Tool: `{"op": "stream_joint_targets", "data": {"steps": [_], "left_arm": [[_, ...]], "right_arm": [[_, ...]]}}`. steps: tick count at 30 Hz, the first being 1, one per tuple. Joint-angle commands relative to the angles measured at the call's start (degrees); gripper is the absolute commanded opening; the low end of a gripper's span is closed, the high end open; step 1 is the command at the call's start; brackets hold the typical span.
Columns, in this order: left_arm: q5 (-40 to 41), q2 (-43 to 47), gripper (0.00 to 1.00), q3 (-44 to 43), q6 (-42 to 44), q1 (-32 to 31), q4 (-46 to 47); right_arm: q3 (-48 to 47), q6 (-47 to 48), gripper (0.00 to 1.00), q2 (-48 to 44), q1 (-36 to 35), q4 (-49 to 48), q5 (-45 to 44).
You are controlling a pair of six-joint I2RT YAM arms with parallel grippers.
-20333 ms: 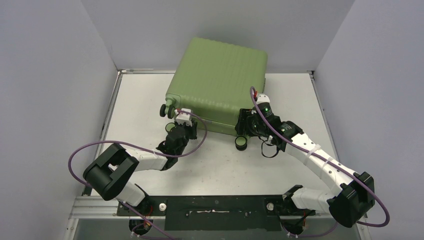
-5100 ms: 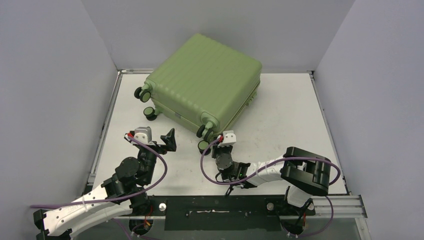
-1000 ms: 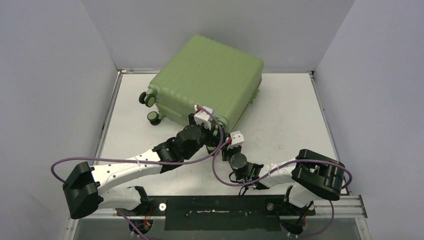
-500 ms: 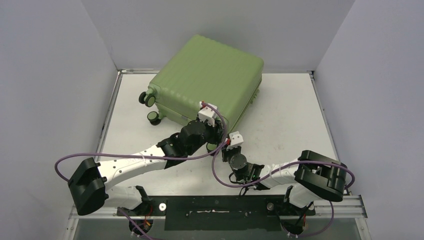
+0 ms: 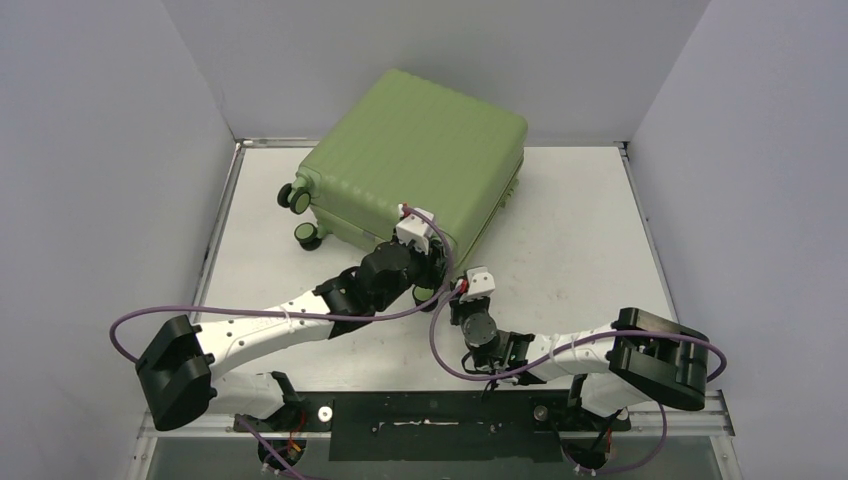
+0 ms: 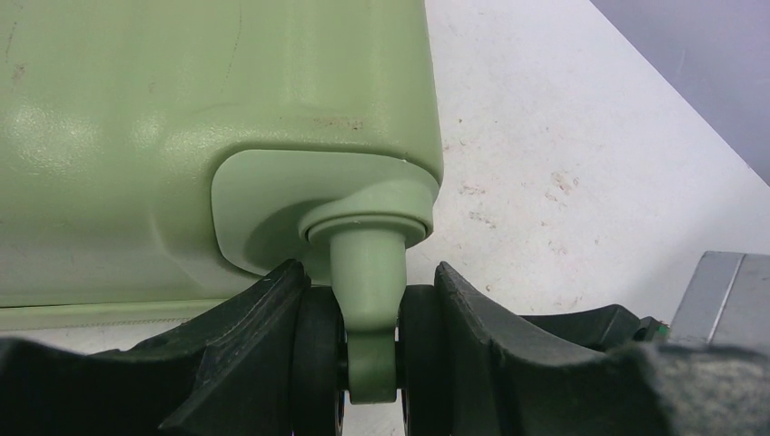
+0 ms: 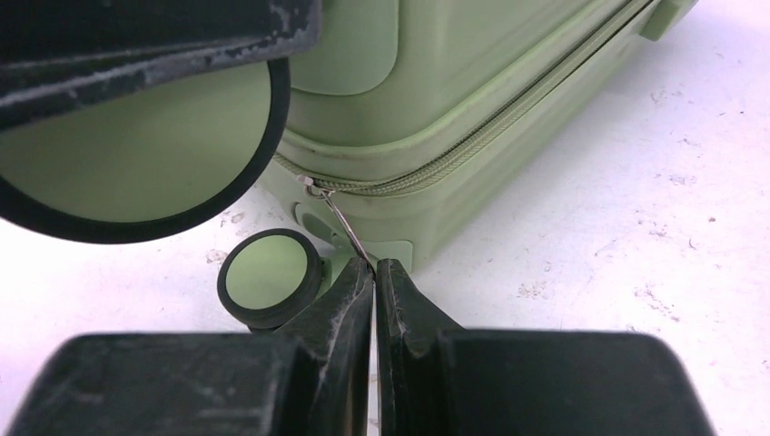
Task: Pack the luggage
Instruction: Zip the luggage at the center of the board.
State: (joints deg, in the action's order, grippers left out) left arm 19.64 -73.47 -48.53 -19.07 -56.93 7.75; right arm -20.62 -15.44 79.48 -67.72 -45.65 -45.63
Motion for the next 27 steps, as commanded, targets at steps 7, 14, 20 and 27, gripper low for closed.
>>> {"op": "stream_joint_targets", "data": {"steps": [7,14,20,27], "left_arm": [[3.83,1.93,0.0,3.92,2.43,1.29,-3.67],[0.94,2.42,0.0,4.05,1.25,1.38,-2.38],[0.23,2.43,0.0,2.94,0.53,1.38,-2.56],[0.05,3.04,0.0,2.57,0.31,1.37,-2.89]], "right_arm": [[-0.36,-2.75,0.0,-2.35,1.7,-2.13,-4.46],[0.19,2.21,0.0,-1.59,0.31,-7.35,4.78],[-1.41,3.17,0.15,0.22,-1.22,-7.79,5.88],[-3.3,2.04,0.37,2.67,-2.04,-7.78,5.32]]}}
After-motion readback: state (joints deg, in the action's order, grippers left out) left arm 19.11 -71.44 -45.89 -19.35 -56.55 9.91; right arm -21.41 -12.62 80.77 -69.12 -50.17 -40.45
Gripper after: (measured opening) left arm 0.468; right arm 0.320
